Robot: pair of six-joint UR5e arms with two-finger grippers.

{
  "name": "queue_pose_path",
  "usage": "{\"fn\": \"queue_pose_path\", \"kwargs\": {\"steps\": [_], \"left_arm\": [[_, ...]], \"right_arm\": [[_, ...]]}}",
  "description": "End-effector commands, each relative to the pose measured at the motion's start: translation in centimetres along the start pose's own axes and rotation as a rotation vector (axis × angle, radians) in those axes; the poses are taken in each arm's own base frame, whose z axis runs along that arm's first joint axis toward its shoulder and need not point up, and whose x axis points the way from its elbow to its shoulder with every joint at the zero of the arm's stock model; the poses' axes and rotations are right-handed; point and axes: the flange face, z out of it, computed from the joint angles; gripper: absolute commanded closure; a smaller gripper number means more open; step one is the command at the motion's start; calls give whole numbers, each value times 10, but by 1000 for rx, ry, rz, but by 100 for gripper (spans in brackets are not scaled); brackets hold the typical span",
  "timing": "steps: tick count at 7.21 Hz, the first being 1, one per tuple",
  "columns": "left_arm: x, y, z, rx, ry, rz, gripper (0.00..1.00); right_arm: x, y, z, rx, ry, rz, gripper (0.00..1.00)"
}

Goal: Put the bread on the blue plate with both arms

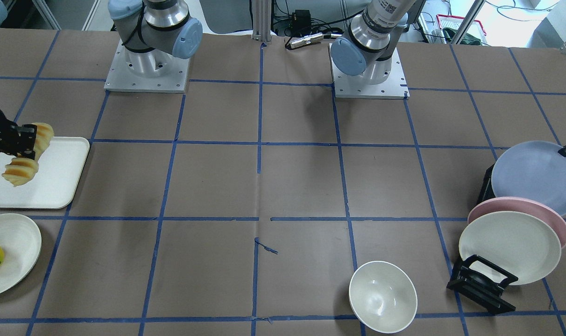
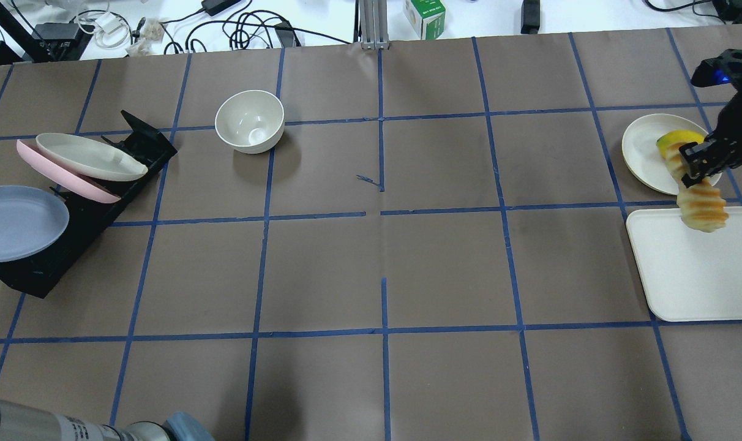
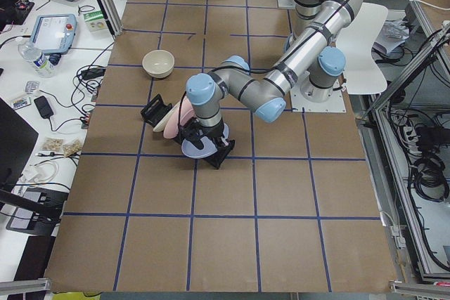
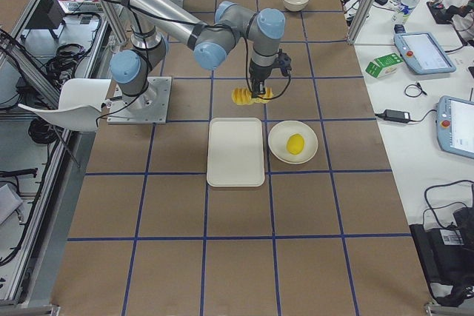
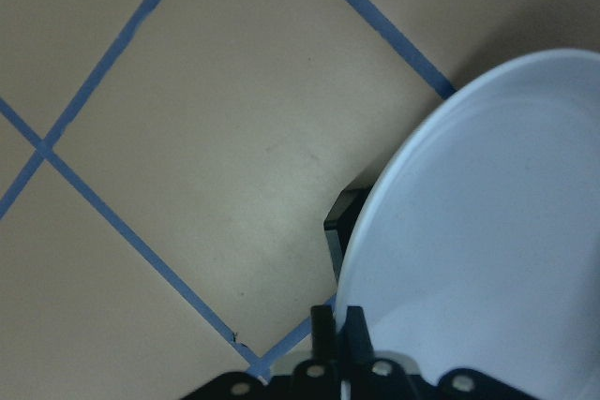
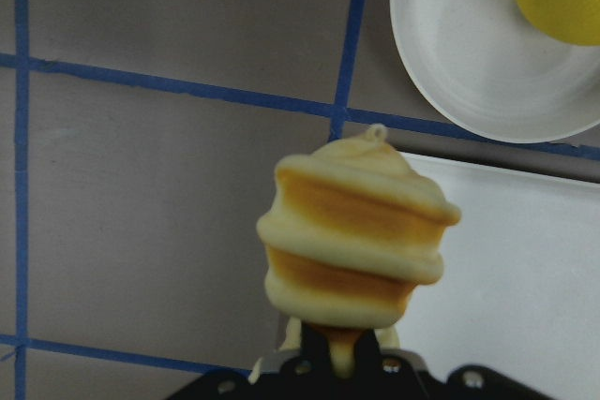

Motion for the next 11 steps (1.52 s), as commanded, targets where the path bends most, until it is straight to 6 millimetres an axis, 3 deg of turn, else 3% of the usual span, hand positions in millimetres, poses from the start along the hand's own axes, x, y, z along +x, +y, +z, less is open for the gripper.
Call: {"fn": "queue_pose_path", "kwargs": {"steps": [1, 2, 3, 4, 5, 6, 8, 9, 10, 11], "left_arm": [[-6, 41, -76, -2, 0, 52, 100], [-12, 75, -117, -51, 7, 61, 100], [-2, 100, -136, -80, 26, 85, 100], [44, 125, -155, -81, 79, 136, 100], [102, 162, -183, -33, 134, 240, 100], [158, 192, -198, -10, 246, 360, 100], [259, 246, -191, -1, 315, 597, 100], [311, 253, -161, 60, 333, 681, 100], [357, 257, -120, 64, 500, 730, 100], [392, 274, -64, 25, 530, 795, 100]], "right_arm": [[-41, -2, -17, 17, 4, -39, 100], [-46, 2, -20, 13, -17, -41, 100], [-64, 3, -30, 38, -23, -63, 100], [-93, -1, -35, 50, -9, -103, 100], [-108, -3, -38, 57, -11, -71, 100], [-111, -3, -40, 67, -17, -77, 100], [-117, -15, -57, 140, -49, -88, 100], [-118, -35, -37, 125, -108, -90, 100], [-126, -52, -5, 82, -119, -109, 100], [-144, -57, 0, 72, -118, -88, 100]]}}
